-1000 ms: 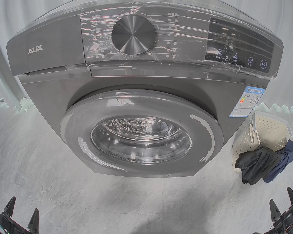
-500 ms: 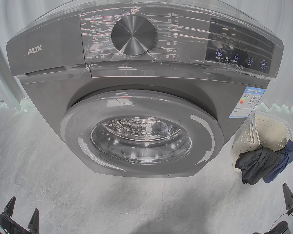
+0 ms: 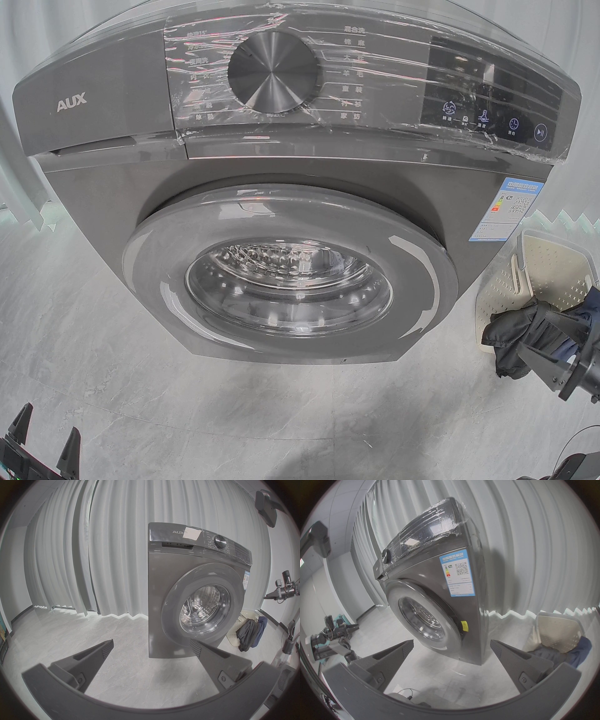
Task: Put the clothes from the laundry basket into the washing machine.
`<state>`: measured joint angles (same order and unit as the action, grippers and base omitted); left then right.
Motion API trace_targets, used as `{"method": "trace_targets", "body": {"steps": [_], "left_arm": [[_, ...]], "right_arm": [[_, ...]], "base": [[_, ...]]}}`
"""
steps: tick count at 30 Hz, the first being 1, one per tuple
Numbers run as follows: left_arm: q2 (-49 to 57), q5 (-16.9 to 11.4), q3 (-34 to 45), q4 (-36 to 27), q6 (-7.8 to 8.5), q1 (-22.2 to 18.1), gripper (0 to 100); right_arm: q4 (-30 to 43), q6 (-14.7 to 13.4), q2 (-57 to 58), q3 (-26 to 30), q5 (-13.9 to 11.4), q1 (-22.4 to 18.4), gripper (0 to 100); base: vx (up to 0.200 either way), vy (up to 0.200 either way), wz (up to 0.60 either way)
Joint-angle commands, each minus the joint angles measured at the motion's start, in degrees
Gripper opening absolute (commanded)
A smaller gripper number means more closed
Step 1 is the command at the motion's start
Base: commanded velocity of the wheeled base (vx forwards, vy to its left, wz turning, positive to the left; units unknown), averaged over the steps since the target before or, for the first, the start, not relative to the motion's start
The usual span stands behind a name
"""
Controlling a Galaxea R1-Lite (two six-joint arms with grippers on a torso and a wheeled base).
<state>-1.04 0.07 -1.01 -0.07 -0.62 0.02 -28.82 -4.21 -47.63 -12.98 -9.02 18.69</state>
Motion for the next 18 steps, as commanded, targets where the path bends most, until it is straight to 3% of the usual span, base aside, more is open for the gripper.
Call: {"method": "trace_targets", "body": {"steps": [1, 11, 18], "left_arm": [[1.04, -0.07, 0.92, -0.01, -0.26, -0.02, 100], [1.04, -0.07, 0.92, 0.07, -0.26, -0.02, 100], [1.04, -0.07, 0.92, 0.07, -0.26, -0.02, 100]], "right_arm": [[-9.94, -3.53, -17.85, -2.13, -0.03, 4.95, 100], [-24.18, -3.79, -30.77, -4.60, 3.04, 6.71, 100], [-26.11, -3.70, -34.81, -7.41, 3.40, 9.52, 100]], "base": [[0.000, 0.000, 0.00], [0.000, 0.000, 0.00], [0.000, 0.000, 0.00]]}}
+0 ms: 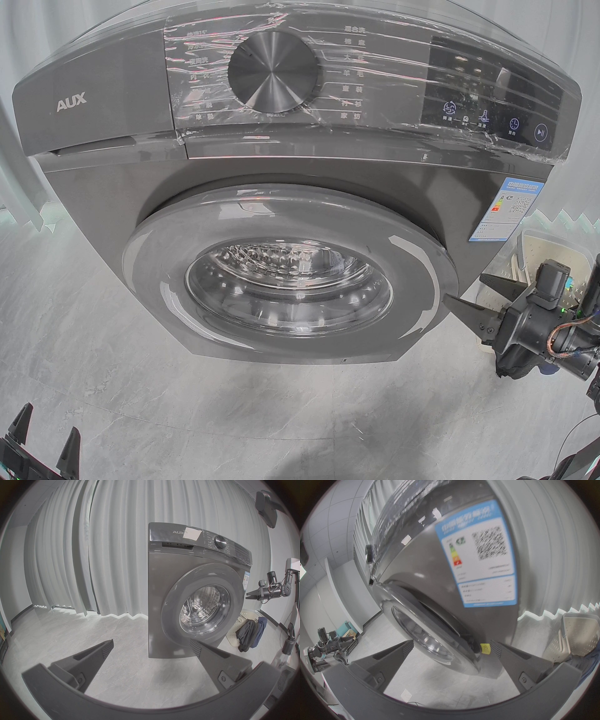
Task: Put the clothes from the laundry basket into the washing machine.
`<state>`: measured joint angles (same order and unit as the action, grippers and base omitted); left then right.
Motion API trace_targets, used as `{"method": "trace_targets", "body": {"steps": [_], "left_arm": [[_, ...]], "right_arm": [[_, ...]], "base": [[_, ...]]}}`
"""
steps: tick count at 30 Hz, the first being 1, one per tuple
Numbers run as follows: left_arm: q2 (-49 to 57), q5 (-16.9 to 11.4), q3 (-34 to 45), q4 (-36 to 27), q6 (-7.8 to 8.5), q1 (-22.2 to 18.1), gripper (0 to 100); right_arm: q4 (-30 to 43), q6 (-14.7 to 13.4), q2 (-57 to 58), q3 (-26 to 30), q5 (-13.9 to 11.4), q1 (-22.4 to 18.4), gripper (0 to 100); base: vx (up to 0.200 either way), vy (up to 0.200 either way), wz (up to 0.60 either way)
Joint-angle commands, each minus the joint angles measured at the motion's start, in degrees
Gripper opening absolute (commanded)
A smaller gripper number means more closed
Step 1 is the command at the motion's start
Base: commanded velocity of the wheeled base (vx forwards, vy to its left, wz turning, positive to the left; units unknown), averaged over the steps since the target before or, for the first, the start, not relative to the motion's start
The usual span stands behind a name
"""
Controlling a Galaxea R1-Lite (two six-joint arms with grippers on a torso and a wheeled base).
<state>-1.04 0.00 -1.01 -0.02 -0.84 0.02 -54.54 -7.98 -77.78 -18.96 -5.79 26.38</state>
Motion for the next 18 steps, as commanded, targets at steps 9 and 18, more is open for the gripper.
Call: {"method": "trace_targets", "body": {"steps": [9, 18], "left_arm": [[1.04, 0.00, 0.92, 0.02, -0.13, -0.02, 100], [1.04, 0.00, 0.92, 0.02, -0.13, 0.06, 100]], "right_arm": [[-0.39, 0.07, -7.57, -3.98, -0.19, 3.15, 100], [0.05, 0.16, -4.05, 1.82, -1.33, 6.75, 100]], "base": [[0.000, 0.000, 0.00], [0.000, 0.000, 0.00]]}}
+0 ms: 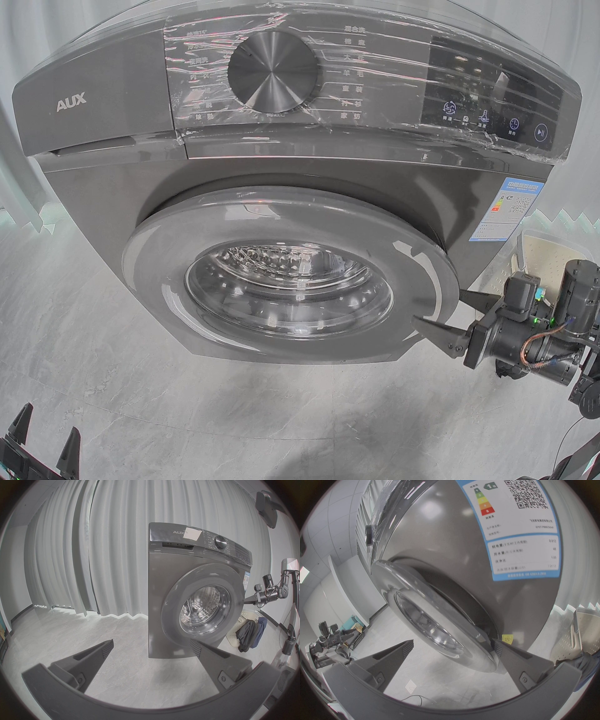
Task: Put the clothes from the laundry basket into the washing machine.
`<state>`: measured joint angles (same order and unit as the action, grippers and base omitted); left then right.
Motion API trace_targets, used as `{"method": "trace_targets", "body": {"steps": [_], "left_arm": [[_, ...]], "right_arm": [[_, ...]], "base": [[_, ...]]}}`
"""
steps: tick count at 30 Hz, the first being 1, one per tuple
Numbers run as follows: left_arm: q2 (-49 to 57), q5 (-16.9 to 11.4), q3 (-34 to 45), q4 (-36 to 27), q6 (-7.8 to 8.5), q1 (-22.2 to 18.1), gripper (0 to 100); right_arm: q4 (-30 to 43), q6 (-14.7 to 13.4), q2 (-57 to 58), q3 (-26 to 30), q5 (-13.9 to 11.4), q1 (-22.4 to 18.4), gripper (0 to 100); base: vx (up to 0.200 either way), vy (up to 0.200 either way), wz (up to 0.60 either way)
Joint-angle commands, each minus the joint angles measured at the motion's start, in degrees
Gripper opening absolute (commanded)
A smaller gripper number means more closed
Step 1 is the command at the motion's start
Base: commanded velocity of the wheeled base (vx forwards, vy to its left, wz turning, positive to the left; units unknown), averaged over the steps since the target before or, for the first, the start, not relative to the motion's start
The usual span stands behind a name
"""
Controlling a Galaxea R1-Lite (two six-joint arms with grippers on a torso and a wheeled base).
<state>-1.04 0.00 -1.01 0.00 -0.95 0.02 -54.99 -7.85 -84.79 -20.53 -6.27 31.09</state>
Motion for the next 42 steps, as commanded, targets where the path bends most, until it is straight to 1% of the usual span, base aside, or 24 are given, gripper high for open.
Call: {"method": "trace_targets", "body": {"steps": [1, 5, 8, 11, 14, 20, 27, 35, 41, 42], "left_arm": [[1.04, 0.00, 0.92, 0.00, -0.02, -0.02, 100], [1.04, 0.00, 0.92, 0.00, -0.02, -0.02, 100], [1.04, 0.00, 0.92, 0.00, -0.02, -0.02, 100], [1.04, 0.00, 0.92, 0.00, -0.02, 0.06, 100], [1.04, 0.00, 0.92, 0.00, -0.02, 0.06, 100], [1.04, 0.00, 0.92, 0.00, -0.02, 0.06, 100], [1.04, 0.00, 0.92, 0.00, -0.02, -0.02, 100], [1.04, 0.00, 0.92, 0.00, -0.02, -0.02, 100], [1.04, 0.00, 0.92, 0.00, -0.02, -0.02, 100], [1.04, 0.00, 0.92, 0.00, -0.02, 0.06, 100]], "right_arm": [[0.85, 0.03, 4.01, 4.36, -1.12, 2.40, 100], [1.03, 0.12, 6.83, 7.35, -1.64, 2.93, 100], [0.24, 0.73, 6.39, 7.52, -1.20, 1.87, 100], [0.15, 0.73, 6.21, 6.64, -0.85, 0.73, 100], [0.06, 0.64, 4.89, 5.50, 0.03, 1.17, 100], [0.06, -0.24, 4.28, 5.85, 0.11, 2.75, 100], [0.15, -0.15, 4.89, 7.52, -0.15, 4.86, 100], [0.06, -0.15, 4.89, 8.05, -0.33, 4.77, 100], [-0.03, -0.41, 3.57, 5.76, -0.15, 3.46, 100], [-0.12, -0.41, 3.05, 5.41, -0.15, 3.19, 100]], "base": [[0.000, 0.000, 0.00], [0.000, 0.000, 0.00], [0.000, 0.000, 0.00], [0.000, 0.000, 0.00], [0.000, 0.000, 0.00], [-0.200, 0.000, 0.00], [0.000, 0.000, 0.00], [0.000, 0.000, 0.00], [0.000, 0.200, 0.00], [0.000, 0.000, 0.00]]}}
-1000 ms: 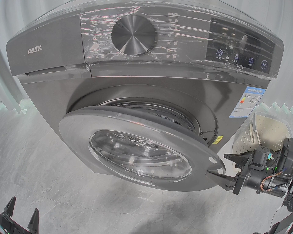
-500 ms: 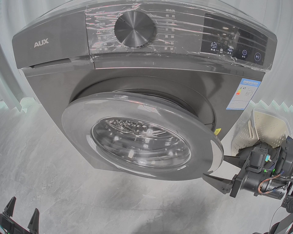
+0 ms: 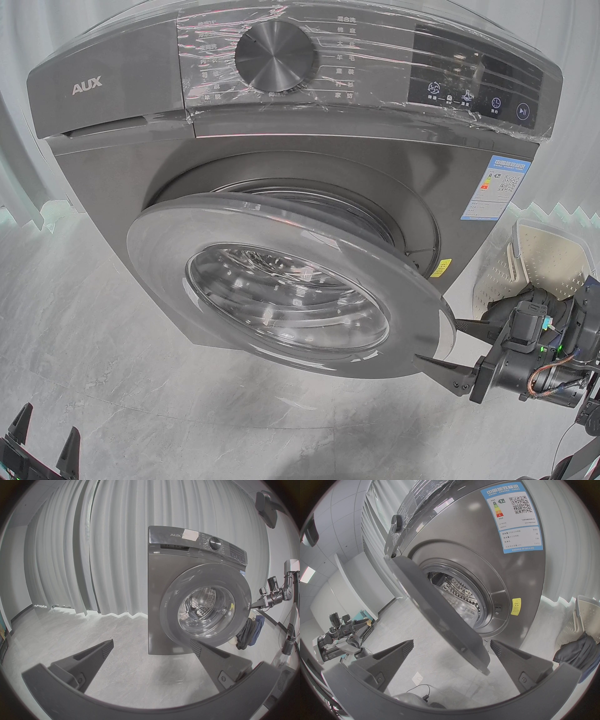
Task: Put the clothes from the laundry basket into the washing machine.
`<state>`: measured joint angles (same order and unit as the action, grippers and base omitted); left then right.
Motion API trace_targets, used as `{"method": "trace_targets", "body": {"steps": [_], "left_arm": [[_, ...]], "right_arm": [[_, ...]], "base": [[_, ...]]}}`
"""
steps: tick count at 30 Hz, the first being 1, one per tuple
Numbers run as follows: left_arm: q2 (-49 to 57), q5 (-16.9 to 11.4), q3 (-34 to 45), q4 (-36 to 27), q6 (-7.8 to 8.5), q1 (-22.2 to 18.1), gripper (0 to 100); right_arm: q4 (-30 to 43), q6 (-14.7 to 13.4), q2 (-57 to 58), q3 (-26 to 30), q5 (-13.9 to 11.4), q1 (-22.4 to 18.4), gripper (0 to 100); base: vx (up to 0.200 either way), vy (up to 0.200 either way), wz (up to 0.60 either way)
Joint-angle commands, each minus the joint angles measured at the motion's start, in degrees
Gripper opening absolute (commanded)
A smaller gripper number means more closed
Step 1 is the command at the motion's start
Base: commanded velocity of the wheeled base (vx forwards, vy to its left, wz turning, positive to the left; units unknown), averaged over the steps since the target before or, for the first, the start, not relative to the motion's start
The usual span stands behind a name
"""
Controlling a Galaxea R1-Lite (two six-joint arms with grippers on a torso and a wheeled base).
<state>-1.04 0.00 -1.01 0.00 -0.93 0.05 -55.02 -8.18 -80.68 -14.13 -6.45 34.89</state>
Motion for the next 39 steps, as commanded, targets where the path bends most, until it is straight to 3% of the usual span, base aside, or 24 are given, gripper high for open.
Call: {"method": "trace_targets", "body": {"steps": [1, 12, 26, 39], "left_arm": [[1.04, 0.00, 0.92, 0.00, -0.04, 0.04, 100], [1.04, 0.00, 0.92, 0.00, -0.04, 0.04, 100], [1.04, 0.00, 0.92, 0.00, -0.04, 0.04, 100], [1.04, -0.09, 0.92, 0.00, -0.04, -0.05, 100]], "right_arm": [[-0.18, -0.08, -1.24, -1.16, 0.03, -0.79, 100], [-1.23, 0.27, -0.71, 3.58, -1.02, 1.59, 100], [-1.32, 0.18, -1.24, 1.65, -0.85, 0.97, 100], [-1.32, 0.18, -0.80, 3.05, -0.93, 2.55, 100]], "base": [[0.000, 0.000, 0.00], [0.000, 0.000, 0.00], [-0.171, 0.000, 0.00], [0.000, 0.000, 0.00]]}}
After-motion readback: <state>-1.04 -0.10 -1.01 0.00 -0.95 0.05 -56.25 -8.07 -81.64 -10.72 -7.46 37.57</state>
